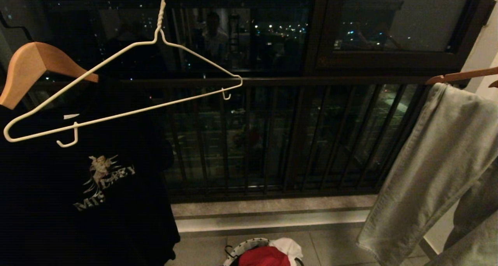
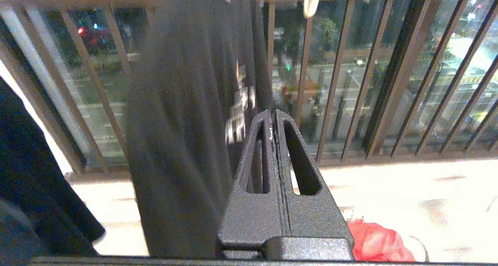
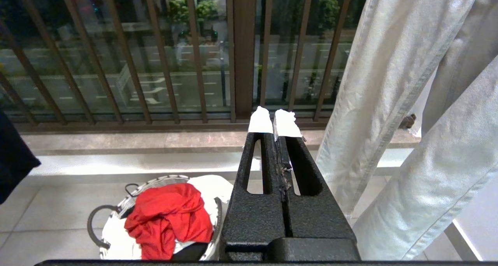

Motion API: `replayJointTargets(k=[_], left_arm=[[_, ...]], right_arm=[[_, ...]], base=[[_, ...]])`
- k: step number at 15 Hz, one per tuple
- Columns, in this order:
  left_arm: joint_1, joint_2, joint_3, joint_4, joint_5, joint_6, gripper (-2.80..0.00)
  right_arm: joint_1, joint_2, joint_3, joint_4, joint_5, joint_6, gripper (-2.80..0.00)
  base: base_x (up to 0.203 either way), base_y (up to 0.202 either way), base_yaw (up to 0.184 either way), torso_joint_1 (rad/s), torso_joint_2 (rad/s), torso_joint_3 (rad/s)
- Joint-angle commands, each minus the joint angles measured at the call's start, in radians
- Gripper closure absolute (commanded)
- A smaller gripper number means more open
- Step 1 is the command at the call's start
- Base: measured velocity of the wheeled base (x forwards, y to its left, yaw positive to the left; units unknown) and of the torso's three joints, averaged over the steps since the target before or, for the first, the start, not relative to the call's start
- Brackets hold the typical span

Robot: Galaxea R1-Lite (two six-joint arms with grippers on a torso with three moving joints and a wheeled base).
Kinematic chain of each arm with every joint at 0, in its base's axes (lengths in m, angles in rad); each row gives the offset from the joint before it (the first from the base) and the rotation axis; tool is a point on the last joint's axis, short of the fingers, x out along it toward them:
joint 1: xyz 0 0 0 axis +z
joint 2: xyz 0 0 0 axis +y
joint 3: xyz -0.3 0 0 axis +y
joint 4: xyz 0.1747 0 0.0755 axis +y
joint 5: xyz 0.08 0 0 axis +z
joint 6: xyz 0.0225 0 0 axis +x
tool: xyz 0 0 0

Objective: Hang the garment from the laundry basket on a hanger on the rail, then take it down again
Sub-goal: Pick up the clothes rack on the clothesline

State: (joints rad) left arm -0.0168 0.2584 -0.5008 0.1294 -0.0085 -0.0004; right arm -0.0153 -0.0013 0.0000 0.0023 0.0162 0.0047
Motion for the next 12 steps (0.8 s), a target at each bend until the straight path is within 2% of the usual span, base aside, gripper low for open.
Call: replayJointTargets(k=[1,4,9,12], left_arm=[[-0.003,0.182,-0.136,0.010,-0.001,0.001,0.00],[-0.012,0.331,-0.427,0.140,-0.009,0.007,0.00],[-0.071,0.655,-1.014,0.584,-0.062,0.048,0.00],[-0.130,0.856,-1.283,0.806,-0.077,0.109,0.00]], right_arm=[[0.000,0.000,0.000,0.001,0.001,0.000,0.00],[0.000,0.000,0.000,-0.001,0.001,0.000,0.00],[0.000,0.000,0.000,0.001,0.001,0.000,0.00],[0.000,0.000,0.000,0.001,0.001,0.000,0.00]], base=[[0.000,0.000,0.000,0.000,0.00,0.000],[0.000,0.000,0.000,0.000,0.00,0.000],[0.000,0.000,0.000,0.000,0.00,0.000],[0.000,0.000,0.000,0.000,0.00,0.000]])
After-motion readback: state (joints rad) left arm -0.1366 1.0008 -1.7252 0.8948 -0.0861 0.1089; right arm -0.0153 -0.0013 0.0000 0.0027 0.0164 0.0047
